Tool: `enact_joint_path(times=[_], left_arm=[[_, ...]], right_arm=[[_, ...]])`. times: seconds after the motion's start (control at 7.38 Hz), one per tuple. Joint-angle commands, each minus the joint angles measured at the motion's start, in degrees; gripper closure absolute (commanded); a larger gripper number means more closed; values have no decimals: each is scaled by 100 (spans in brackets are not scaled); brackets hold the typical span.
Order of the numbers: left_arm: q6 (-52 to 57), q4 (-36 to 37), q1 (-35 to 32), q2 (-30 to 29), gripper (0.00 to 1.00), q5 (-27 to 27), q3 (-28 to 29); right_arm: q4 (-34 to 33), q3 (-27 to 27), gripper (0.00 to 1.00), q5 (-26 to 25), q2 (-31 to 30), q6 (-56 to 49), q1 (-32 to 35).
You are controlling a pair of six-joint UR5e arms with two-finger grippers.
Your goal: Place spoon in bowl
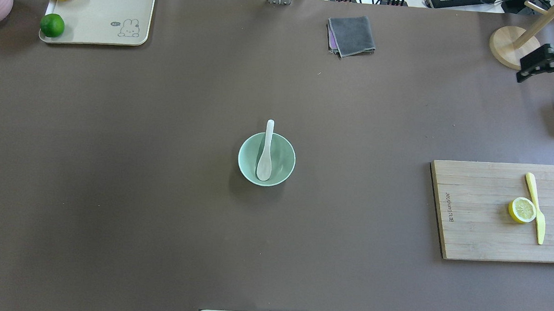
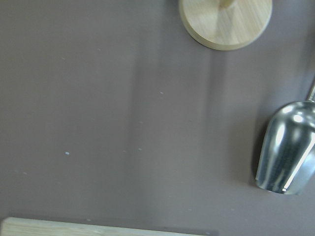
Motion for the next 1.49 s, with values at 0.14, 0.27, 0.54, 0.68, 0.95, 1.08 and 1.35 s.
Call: enact_joint_path(times=[0.14, 0.27, 0.54, 0.68, 0.95, 1.08, 1.35], left_arm=[[-64, 107, -296, 131, 2, -769, 334], [-64, 98, -279, 140, 2, -780, 431], [-82, 98, -261, 114, 2, -780, 493], [-82, 107, -261, 114, 2, -780, 502], [-82, 98, -261, 114, 2, -780, 520], [-73, 98, -261, 122, 2, -780, 520], [-73, 98, -261, 131, 2, -780, 520]], right_arm=[[-3, -456, 0, 101, -526, -692, 639], [-3, -448, 0, 162, -650, -709, 797], [-3, -439, 0, 171, -756, -718, 1035], [-3, -439, 0, 163, -765, -683, 1045], [-3, -465, 0, 162, -756, -666, 1045], [6, -465, 0, 162, -756, -665, 1045], [6, -456, 0, 162, -756, -665, 1045]])
